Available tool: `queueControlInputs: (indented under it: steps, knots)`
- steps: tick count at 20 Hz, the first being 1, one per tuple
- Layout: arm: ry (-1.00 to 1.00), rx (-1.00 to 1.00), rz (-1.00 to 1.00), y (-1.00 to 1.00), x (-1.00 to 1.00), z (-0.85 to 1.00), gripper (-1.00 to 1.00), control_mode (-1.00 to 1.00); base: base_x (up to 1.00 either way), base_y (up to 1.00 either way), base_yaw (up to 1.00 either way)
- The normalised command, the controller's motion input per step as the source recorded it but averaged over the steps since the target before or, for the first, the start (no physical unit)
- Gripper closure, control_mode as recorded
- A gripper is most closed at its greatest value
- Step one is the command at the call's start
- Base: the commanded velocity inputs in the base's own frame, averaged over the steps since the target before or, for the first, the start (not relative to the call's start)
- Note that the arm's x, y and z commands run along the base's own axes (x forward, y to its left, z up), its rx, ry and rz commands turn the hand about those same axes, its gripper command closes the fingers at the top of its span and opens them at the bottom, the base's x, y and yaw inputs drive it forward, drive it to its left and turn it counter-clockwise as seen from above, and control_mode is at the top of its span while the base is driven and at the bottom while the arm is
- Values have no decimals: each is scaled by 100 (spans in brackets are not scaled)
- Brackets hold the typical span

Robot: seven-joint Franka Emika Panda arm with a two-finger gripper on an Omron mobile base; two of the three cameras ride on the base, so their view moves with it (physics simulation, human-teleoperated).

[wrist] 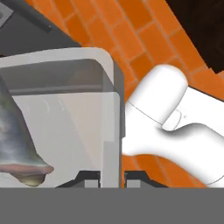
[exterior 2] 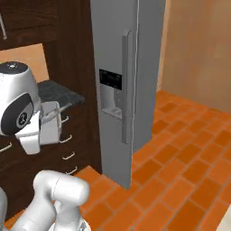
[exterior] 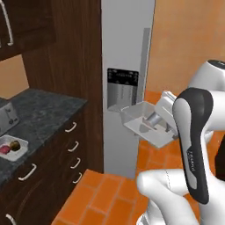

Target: Take the meat container that has the fish and place it on the second highest rack of the freezer. Then take the vegetable container that has the tomato and bell pepper and place it on the highest rack of the freezer.

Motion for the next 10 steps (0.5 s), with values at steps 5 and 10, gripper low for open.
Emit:
queueControlInputs:
  steps: [5, 10]
  knots:
    - [0, 0, 0, 0, 0, 0, 100, 100, 23, -61, -69]
    - [0, 0, 0, 0, 0, 0, 100, 100, 42, -48, -65]
